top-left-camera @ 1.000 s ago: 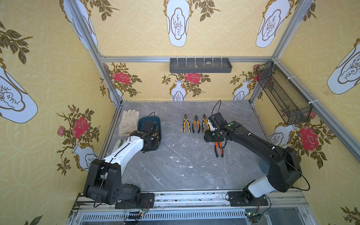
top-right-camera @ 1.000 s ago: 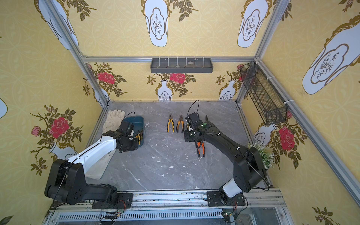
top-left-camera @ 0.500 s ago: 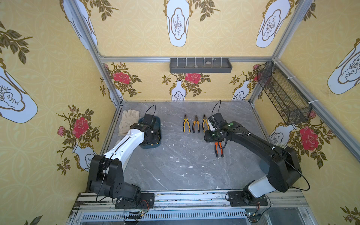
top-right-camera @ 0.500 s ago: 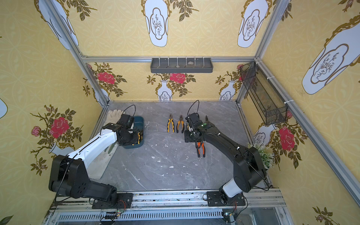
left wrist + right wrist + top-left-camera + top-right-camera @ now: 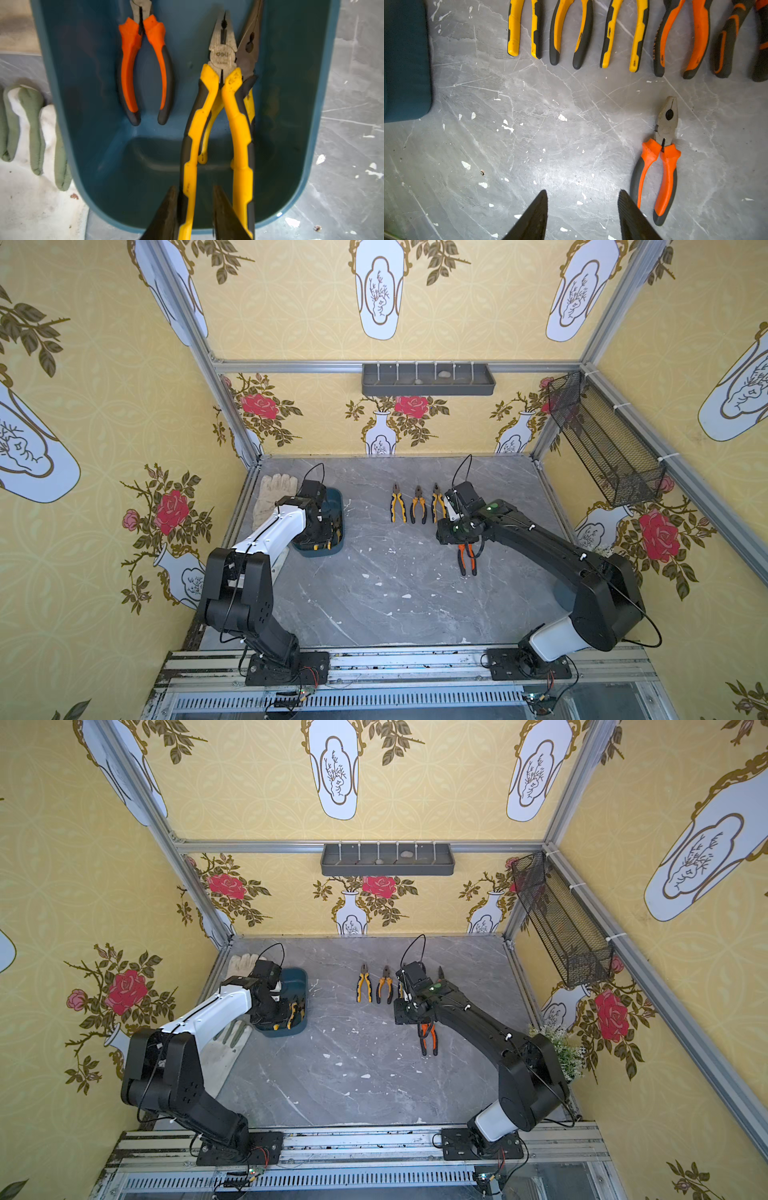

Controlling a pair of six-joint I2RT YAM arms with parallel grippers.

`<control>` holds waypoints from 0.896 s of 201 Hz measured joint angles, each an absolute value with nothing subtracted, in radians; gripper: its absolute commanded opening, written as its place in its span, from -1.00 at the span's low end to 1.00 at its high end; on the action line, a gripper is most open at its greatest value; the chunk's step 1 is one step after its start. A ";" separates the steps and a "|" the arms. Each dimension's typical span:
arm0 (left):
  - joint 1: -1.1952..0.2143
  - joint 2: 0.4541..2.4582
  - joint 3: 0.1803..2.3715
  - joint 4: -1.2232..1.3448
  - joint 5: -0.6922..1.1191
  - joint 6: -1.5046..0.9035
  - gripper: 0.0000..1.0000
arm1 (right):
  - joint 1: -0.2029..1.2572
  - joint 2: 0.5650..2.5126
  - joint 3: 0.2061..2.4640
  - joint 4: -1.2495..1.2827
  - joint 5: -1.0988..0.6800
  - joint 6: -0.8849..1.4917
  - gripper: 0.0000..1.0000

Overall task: Take the pliers out of the storage box
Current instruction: Pick up the pliers from the storage box.

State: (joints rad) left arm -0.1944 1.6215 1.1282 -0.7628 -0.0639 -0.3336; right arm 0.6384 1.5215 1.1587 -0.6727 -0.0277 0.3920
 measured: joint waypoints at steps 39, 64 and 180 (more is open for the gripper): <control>-0.193 1.677 1.130 -0.758 -0.049 -0.333 -0.41 | 0.638 1.522 1.157 -0.673 -0.028 0.392 0.10; -0.193 1.698 1.130 -0.756 -0.044 -0.333 -0.51 | 0.638 1.522 1.156 -0.672 -0.025 0.392 0.10; -0.212 1.540 1.129 -0.766 -0.134 -0.334 -1.00 | 0.639 1.516 1.155 -0.674 -0.021 0.392 0.05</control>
State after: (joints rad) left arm -0.2115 1.5398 1.1290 -0.7658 -0.1345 -0.3336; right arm 0.6392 1.5162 1.1545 -0.6743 -0.0212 0.3923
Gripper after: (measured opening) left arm 0.132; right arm 0.528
